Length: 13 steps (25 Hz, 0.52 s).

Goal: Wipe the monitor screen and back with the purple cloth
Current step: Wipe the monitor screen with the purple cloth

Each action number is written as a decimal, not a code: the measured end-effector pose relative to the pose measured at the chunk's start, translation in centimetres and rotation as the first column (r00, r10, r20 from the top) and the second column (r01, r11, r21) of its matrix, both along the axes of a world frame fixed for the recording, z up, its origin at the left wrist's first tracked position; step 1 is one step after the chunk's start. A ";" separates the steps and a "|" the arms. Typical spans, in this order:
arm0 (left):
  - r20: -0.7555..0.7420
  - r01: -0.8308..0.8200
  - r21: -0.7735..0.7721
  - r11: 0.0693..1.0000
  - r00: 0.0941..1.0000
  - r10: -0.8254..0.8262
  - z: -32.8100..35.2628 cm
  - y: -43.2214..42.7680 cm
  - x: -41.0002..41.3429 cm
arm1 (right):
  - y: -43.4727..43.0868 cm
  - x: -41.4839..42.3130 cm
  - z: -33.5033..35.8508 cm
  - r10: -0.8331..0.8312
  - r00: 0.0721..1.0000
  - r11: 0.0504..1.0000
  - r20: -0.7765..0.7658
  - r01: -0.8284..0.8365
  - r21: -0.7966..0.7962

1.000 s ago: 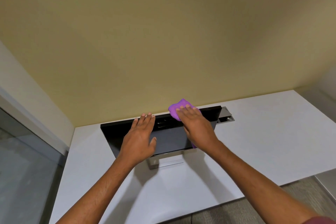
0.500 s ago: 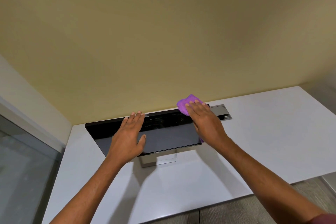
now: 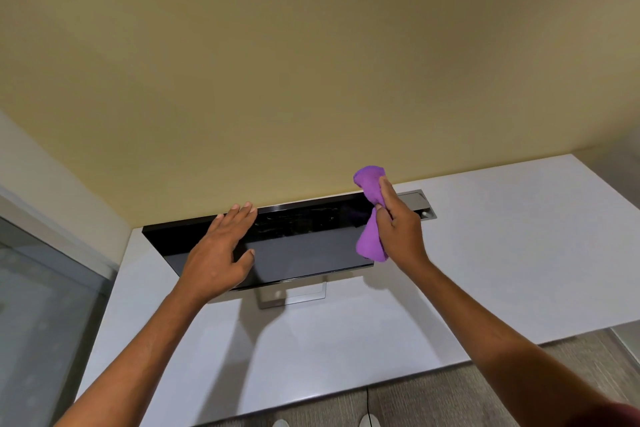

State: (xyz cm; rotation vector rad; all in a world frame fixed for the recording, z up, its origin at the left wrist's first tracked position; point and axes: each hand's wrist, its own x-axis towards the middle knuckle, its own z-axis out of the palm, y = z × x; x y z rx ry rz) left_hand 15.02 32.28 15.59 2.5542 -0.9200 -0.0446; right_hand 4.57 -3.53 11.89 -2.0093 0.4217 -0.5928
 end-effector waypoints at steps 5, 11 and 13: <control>-0.017 -0.010 0.014 1.000 1.000 0.011 0.1 -0.2 0.0 | -0.5 0.1 -0.9 -0.039 0.998 0.956 -0.041 0.049 0.289; -0.059 -0.011 0.036 0.999 0.998 0.014 0.9 -0.1 -0.1 | -0.5 -0.1 -1.7 -0.023 0.999 0.896 -0.033 0.035 0.443; -0.068 -0.019 0.037 0.999 0.997 0.022 1.1 -0.2 -0.2 | -0.5 -0.4 -3.3 -0.025 0.997 0.887 -0.078 0.058 0.459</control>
